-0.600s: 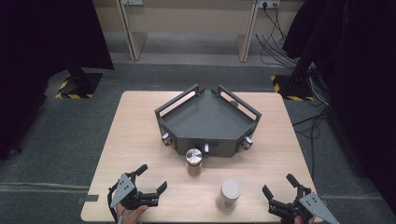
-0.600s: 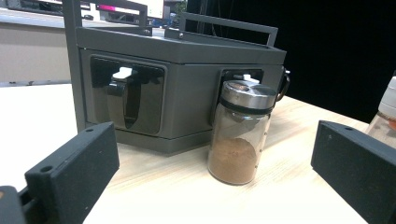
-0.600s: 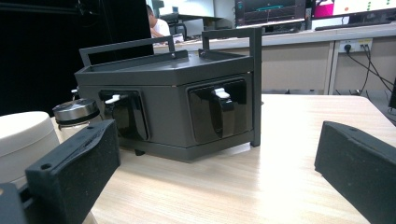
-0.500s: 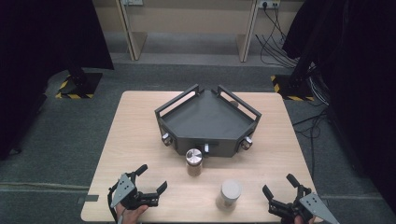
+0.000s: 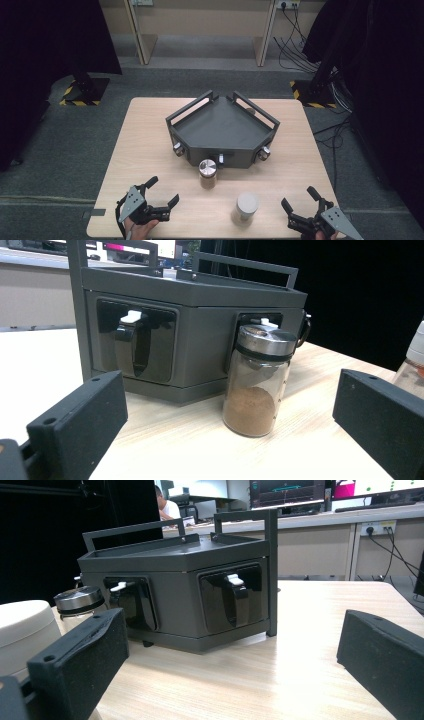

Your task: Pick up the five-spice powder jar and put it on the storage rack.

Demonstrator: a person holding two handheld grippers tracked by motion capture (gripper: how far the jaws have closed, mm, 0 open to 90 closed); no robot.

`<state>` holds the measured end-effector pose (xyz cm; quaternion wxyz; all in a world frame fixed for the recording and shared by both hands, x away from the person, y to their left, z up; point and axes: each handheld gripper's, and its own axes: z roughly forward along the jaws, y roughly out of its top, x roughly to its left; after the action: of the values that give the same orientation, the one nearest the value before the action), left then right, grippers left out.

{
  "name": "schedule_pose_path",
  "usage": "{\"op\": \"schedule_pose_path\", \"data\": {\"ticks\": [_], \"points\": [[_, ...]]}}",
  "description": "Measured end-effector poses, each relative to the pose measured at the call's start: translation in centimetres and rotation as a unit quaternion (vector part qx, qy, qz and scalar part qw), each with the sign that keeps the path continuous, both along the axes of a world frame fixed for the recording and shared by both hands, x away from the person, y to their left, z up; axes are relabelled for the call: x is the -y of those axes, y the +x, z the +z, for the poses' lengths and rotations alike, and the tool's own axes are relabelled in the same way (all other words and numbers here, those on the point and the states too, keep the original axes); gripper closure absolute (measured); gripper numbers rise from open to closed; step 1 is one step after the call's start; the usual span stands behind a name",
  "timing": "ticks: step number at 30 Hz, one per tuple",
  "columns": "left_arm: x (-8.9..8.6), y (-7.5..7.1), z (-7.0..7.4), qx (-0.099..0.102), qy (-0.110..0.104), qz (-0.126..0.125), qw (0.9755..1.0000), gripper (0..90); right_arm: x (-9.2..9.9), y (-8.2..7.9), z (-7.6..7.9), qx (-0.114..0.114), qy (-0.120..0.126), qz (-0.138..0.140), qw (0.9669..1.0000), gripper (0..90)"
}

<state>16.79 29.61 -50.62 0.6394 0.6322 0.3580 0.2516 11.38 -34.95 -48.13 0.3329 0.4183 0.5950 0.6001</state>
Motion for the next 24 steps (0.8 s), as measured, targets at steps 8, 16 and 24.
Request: {"op": "schedule_pose_path", "data": {"ticks": [8, 16, 24], "points": [[0.11, 0.11, 0.13, -0.001, -0.007, -0.001, 1.0, 0.1, 0.03, -0.06, -0.02, -0.001, 0.003, -0.004, 1.0, 0.4], [0.59, 0.32, 0.71, 0.01, -0.003, -0.006, 0.9999, 0.2, 0.1, -0.06, -0.07, -0.001, 0.006, -0.005, 1.0, 0.4], [0.95, 0.64, 0.93, 0.011, 0.0, -0.008, 0.9999, 0.2, 0.05, 0.02, -0.1, -0.001, 0.004, -0.004, 1.0, 0.4]]}}
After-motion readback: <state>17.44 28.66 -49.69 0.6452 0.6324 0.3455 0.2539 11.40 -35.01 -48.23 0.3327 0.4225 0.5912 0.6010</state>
